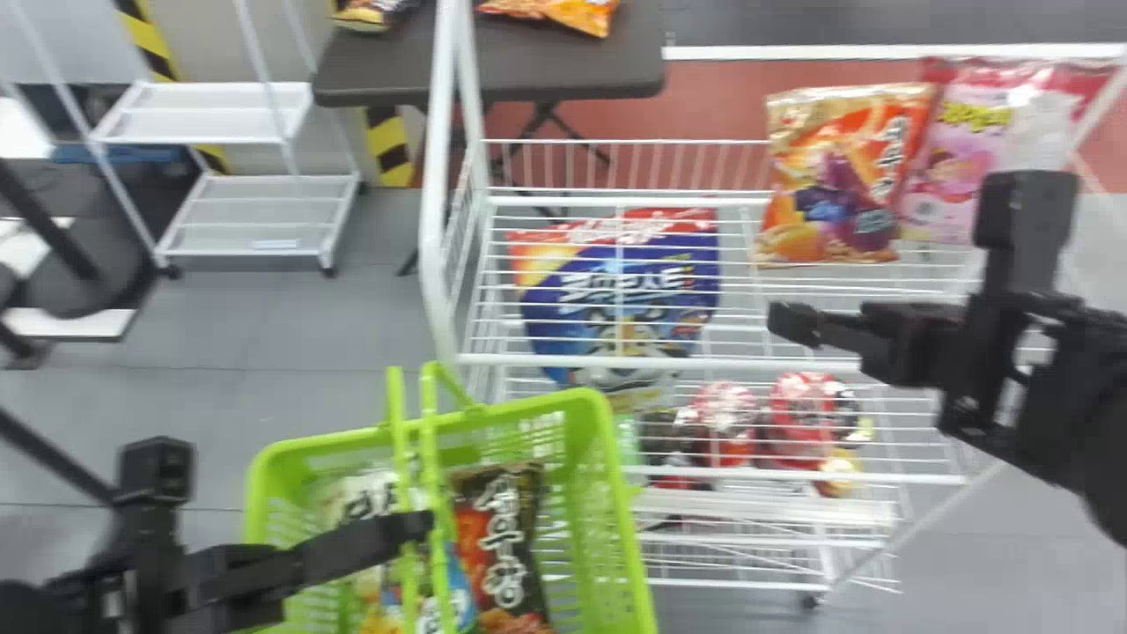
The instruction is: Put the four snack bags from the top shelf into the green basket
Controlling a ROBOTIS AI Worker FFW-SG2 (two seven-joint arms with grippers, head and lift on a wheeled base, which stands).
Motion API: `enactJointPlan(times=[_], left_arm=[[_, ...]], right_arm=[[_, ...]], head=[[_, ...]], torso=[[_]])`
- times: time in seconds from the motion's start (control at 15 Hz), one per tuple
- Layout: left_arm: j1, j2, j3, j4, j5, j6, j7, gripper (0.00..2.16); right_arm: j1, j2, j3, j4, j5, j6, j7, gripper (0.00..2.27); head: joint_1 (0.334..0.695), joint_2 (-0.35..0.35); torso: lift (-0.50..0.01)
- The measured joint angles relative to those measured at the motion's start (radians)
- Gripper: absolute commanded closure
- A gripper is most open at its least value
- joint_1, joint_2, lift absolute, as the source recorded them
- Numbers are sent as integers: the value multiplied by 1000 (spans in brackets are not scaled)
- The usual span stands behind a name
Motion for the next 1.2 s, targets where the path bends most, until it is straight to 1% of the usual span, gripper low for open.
enactJointPlan(times=[0.07,0.2,0.33,0.47,0.53,0.6,0.67,0.73,0.8,0.87,1.2], left_arm=[[0,-1,0,0,0,-1,0,2145],[1,-2,2,1,0,-1,0,2145],[3,-2,6,5,0,-1,0,2145],[3,-1,8,10,0,-2,0,2145],[3,-1,8,12,0,-3,0,2145],[3,-1,9,13,0,-4,0,2145],[3,0,9,14,1,-4,0,2145],[3,0,10,15,1,-4,0,2145],[3,1,12,17,2,-4,0,2145],[3,1,12,18,2,-5,0,2145],[3,2,12,21,2,-7,0,2145]], right_arm=[[-43,1,3,84,36,-86,-17,56],[-126,2,11,250,106,-257,-35,66],[-211,3,18,423,160,-406,-48,70],[-289,3,23,588,182,-522,-57,100],[-323,4,27,665,187,-568,-62,316],[-348,5,30,726,192,-600,-63,805],[-362,6,33,761,194,-615,-62,1622],[-365,6,37,774,195,-619,-61,2064],[-363,6,39,779,193,-622,-67,2108],[-358,7,40,780,191,-625,-77,2243],[-309,9,31,744,180,-681,-96,2256]], head=[[695,-79],[695,-98],[695,-110],[695,-110],[695,-108],[695,-106],[695,-103],[695,-100],[695,-98],[695,-98],[695,-103]], torso=[[0],[0],[0],[0],[0],[0],[0],[0],[0],[0],[0]])
